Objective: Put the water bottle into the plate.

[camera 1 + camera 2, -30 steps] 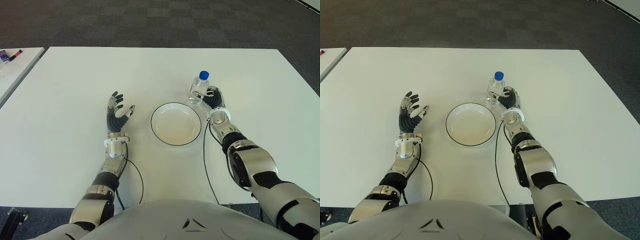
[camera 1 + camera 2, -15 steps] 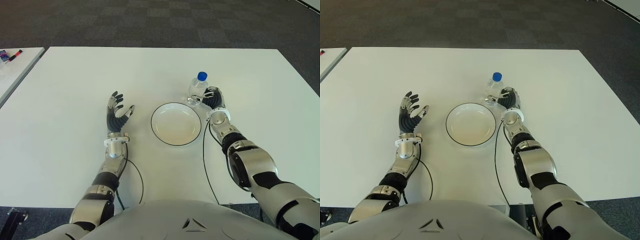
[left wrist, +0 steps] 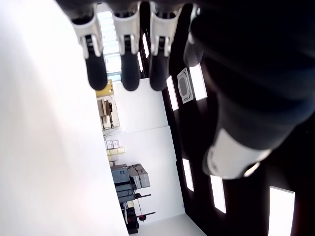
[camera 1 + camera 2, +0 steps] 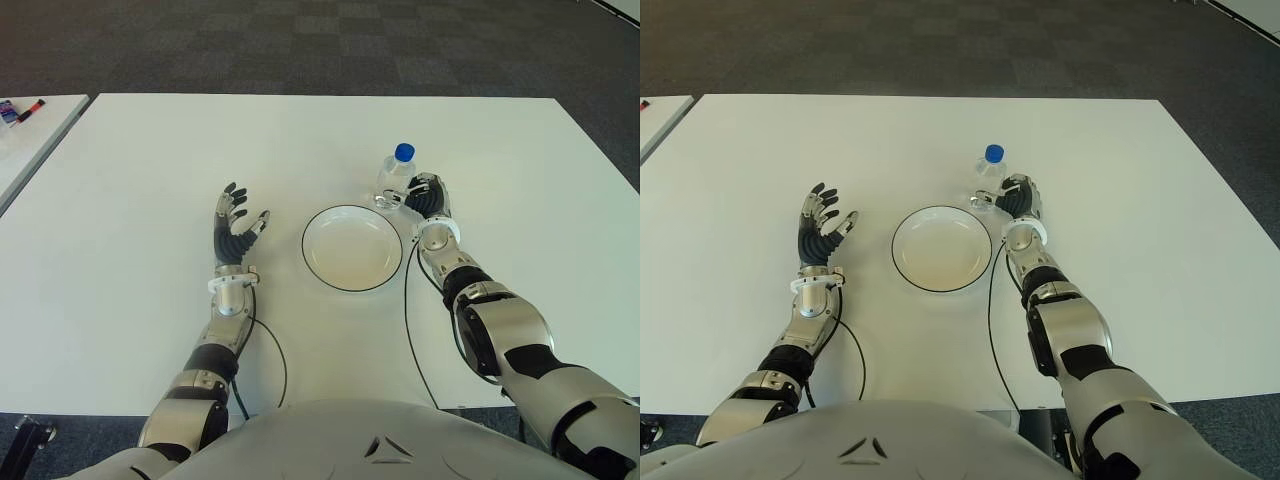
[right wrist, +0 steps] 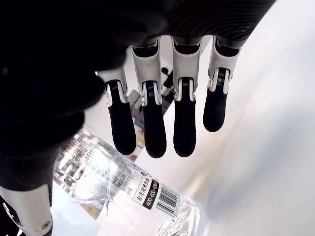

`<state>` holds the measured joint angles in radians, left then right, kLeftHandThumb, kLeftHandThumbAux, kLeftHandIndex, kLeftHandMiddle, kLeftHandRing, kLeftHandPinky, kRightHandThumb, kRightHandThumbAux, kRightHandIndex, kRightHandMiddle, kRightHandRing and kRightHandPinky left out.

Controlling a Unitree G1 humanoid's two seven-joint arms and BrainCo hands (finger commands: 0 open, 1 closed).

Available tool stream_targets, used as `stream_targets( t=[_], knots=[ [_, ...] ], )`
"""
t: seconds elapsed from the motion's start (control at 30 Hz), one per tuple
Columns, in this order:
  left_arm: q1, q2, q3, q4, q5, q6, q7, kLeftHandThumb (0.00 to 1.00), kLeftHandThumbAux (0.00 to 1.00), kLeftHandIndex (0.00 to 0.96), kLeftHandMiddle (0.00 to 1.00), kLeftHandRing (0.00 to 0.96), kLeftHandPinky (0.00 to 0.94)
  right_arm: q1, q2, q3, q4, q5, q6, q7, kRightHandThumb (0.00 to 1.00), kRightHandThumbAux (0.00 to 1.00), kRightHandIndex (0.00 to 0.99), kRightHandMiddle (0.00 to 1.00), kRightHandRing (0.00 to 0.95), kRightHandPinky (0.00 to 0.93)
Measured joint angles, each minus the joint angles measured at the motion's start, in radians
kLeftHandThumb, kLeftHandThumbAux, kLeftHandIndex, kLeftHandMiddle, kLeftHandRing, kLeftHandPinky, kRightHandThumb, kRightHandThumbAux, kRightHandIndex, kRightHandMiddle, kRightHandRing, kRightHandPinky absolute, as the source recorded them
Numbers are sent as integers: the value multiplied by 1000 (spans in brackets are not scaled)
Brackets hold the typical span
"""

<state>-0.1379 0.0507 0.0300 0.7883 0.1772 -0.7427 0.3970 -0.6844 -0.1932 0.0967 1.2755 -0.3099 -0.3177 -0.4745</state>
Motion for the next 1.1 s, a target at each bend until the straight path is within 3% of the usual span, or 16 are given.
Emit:
stream_targets(
  t=[1.1],
  knots=[
    [-1, 0, 1, 1, -1, 0, 0, 230, 788, 118, 213, 223, 249, 1, 11, -20, 1, 3, -18, -37, 846, 676, 462, 440, 457, 471]
  ],
)
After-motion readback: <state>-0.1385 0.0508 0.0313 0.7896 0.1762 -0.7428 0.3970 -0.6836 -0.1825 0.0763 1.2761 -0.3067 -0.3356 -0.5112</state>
